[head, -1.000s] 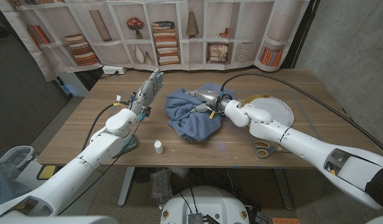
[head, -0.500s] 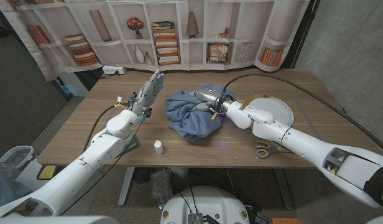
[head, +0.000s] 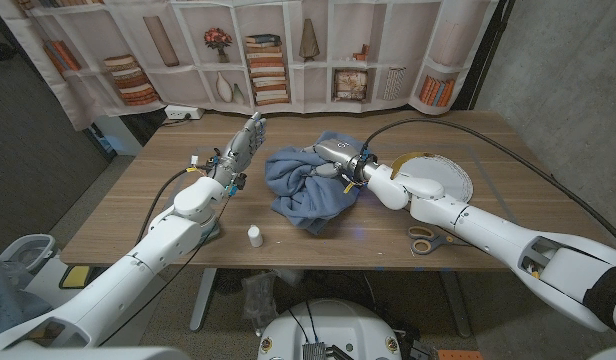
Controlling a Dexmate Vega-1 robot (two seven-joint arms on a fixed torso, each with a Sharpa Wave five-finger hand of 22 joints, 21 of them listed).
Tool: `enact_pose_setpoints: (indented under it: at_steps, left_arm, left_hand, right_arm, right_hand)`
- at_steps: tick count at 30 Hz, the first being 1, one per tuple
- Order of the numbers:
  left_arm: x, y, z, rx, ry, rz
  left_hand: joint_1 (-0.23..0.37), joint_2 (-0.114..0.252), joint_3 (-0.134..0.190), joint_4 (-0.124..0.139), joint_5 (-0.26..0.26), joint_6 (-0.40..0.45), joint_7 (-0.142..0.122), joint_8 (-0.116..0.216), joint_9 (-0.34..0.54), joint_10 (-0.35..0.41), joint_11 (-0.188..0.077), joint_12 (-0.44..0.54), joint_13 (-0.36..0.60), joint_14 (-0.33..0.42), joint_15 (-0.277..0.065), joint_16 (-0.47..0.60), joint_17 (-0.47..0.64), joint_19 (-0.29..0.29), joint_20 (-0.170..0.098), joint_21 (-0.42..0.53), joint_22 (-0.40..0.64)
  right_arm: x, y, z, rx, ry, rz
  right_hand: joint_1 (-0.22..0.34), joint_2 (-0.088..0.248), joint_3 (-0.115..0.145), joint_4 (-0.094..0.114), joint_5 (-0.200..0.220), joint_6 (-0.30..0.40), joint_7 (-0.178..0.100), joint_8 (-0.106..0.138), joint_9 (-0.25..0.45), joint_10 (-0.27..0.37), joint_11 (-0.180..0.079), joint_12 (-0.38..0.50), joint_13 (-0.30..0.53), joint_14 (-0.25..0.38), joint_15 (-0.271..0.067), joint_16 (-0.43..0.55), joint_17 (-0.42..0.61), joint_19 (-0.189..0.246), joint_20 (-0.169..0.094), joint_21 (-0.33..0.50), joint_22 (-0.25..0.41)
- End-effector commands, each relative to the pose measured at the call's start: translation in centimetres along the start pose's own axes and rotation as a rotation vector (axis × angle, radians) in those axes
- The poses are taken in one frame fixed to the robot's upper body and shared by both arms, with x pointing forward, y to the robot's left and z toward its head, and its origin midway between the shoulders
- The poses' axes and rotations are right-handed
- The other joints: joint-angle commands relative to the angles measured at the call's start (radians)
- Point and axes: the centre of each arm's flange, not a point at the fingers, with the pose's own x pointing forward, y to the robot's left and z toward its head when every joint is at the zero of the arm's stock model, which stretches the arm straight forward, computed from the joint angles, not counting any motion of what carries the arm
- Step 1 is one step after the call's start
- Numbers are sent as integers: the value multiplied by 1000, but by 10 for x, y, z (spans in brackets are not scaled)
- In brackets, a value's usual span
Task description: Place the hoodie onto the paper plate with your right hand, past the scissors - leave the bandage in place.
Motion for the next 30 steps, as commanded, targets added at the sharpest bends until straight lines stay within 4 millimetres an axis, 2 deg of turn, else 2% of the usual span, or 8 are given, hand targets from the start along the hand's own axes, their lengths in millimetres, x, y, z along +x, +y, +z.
enact_pose_setpoints:
  at_steps: [1,13,30]
  left_arm:
    - [3,0,-2,-4,5,-7]
    - [4,2,-2,-5,3,-10]
    - [4,4,0,-2,4,-14]
  left_hand:
    - [11,-3,-4,-1,0,5,1,7,4,2,0,1,4,-3,6,3,6,0,0,1,5]
    - [13,-2,-6,-1,-1,6,1,7,4,1,1,1,4,-3,7,4,6,0,0,1,5]
    - [14,0,-8,-1,-2,7,3,7,4,0,0,1,4,-3,7,4,6,0,0,2,5]
  right_arm:
    - [-2,-3,-1,10,-25,-36]
    - [0,-8,0,-21,-11,-62]
    - [1,-29,5,-44,-22,-153]
  right_hand:
    - [101,85,11,3,-13,23,-5,1,2,17,0,-4,3,19,-120,1,1,31,-108,10,5]
    - [123,104,24,4,-32,37,-8,-8,3,32,-4,-12,3,41,-121,-2,2,38,-109,22,8]
    - [151,117,42,7,-60,59,-14,-21,4,66,-15,-20,4,88,-123,-1,6,54,-110,46,16]
